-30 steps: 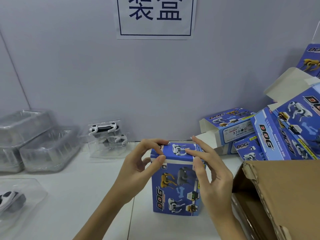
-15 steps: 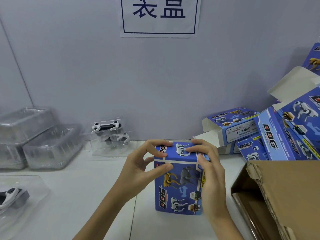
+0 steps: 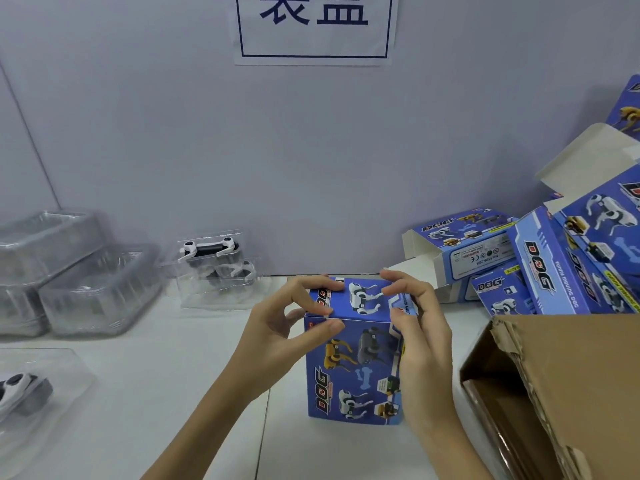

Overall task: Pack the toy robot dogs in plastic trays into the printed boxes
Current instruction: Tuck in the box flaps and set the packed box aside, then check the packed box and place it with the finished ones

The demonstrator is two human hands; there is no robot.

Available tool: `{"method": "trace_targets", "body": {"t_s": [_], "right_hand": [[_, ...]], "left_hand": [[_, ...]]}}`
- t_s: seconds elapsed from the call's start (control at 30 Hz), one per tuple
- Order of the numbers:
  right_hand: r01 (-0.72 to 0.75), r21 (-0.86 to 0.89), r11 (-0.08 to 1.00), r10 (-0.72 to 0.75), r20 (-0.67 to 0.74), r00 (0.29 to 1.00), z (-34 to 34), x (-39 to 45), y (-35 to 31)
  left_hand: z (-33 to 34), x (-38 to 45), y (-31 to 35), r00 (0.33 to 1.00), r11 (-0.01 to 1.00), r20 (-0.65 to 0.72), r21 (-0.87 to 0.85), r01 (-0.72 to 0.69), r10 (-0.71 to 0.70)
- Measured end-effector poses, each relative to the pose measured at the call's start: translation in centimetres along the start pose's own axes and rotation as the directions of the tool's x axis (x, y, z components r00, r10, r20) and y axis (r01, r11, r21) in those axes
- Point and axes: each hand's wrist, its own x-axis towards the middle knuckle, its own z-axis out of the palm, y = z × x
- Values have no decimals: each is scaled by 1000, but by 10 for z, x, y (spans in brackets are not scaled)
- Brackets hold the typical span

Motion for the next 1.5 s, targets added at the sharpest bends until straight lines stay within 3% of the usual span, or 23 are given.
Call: {"method": "trace_targets", "body": {"t_s": [0.13,0.33,0.5,0.7,0.77,0.83,0.9,0.97,1.03,1.17,1.27,1.33,1.43,1.5], "right_hand": [[-4,33,999,3,23,1000,-2,1,2],[25,-62,998,-24,23,999,-2,1,2],[-33,47,998,31,42,999,-1,2,-2],[-8,-24,1000,9,71,997,-9,5,0],[-69,-77,995,79,136,988,-14,10,4],[-125,-297,947,196,221,956,-20,14,11],[-194,-520,832,380,278,882,-28,15,20],[-275,-594,756,539,327,776,-35,13,27],[-294,-623,724,572,305,761,-38,13,31],[-364,-512,778,481,112,870,-32,17,30],[-422,-185,888,415,-77,907,-26,20,32],[-416,-46,908,404,-165,900,-26,22,34],[-351,-40,936,342,-145,928,-32,24,31],[-292,-85,953,291,-18,957,-35,23,25]], "left_hand": [[2,-1,-3,999,999,-35,-31,-13,12],[3,0,-3,998,999,-50,-36,-33,31],[0,-3,-7,994,992,31,-70,108,-106],[-3,0,-15,981,971,0,-142,193,-195],[-4,1,-18,978,968,-85,-182,174,-192],[-7,4,-21,959,962,-203,-227,152,-199],[-13,6,-25,925,944,-303,-300,135,-228],[-19,8,-29,885,918,-369,-373,137,-283],[-25,8,-36,851,888,-395,-430,162,-346],[-29,8,-48,789,825,-389,-510,245,-475],[-29,5,-55,768,784,-311,-498,370,-560],[-25,5,-56,759,807,-310,-375,456,-573],[-20,9,-51,767,847,-402,-43,529,-500],[-23,10,-46,763,819,-363,0,573,-534]]}}
